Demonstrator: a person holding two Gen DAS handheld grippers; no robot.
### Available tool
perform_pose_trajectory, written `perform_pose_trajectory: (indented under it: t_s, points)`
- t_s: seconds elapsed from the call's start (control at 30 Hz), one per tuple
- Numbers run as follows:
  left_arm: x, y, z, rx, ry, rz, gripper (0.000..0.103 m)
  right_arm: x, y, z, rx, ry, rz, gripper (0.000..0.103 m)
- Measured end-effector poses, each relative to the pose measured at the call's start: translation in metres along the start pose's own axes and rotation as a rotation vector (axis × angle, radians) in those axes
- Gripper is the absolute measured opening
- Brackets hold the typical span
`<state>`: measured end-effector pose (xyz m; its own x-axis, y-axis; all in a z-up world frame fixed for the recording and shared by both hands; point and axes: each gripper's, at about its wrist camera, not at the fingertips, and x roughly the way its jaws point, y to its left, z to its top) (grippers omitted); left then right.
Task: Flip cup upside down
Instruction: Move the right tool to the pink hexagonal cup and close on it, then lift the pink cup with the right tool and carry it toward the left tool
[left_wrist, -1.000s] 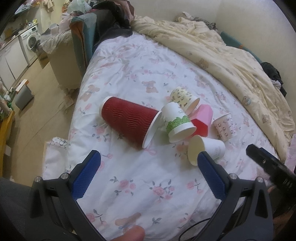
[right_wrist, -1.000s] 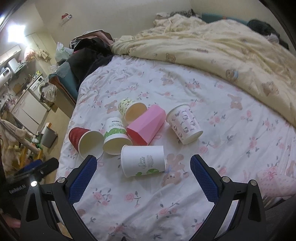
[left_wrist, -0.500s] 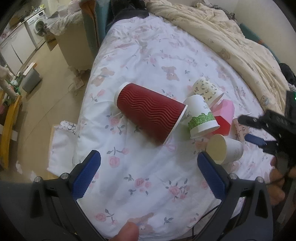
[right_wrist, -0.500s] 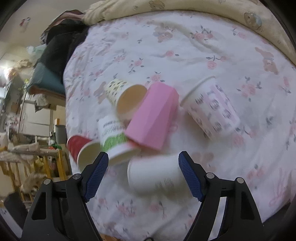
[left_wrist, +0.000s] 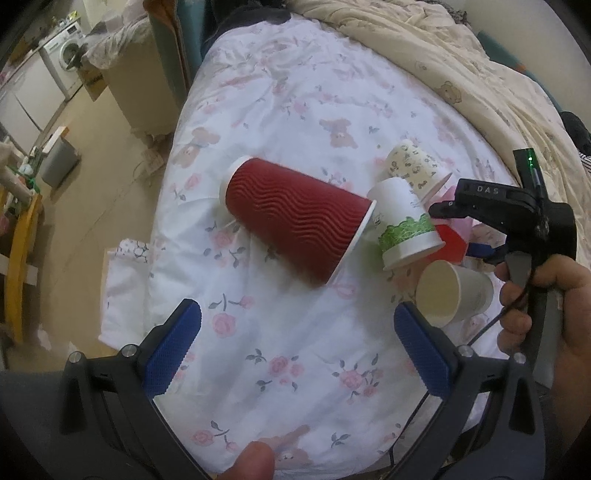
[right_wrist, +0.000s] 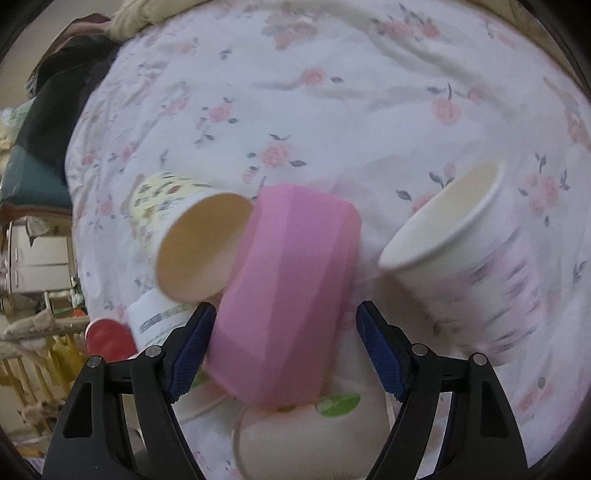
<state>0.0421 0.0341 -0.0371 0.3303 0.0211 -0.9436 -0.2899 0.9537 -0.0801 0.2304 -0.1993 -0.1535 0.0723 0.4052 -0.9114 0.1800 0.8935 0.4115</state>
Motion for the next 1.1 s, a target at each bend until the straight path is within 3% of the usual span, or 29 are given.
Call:
perform_pose_trajectory:
  t_s: [0.1, 0.33, 0.63, 0.87, 1.1]
  points:
    - [0.002, 0.003, -0.001, -0.009, 0.010, -0.006, 0.103, 0.005, 0.003, 0.001, -0.005, 0.019, 0.017, 0.068]
    - [-0.002, 0.007, -0.003, -0.014, -0.006, 0.003, 0.103, -0.019, 0.004, -0.003, -0.013, -0.063, 0.074, 0.065]
    - [-0.010, 0.019, -0.007, -0.049, -0.039, 0.014, 0.103, -0.091, 0.009, -0.032, -0.116, -0.152, 0.154, 0.065]
    - [-0.017, 0.027, -0.012, -0.068, -0.058, 0.028, 0.103, -0.107, 0.020, -0.089, -0.259, -0.101, 0.191, 0.065]
    - [-0.021, 0.036, -0.019, -0.098, -0.060, 0.025, 0.103, -0.081, 0.029, -0.149, -0.350, 0.008, 0.226, 0.065]
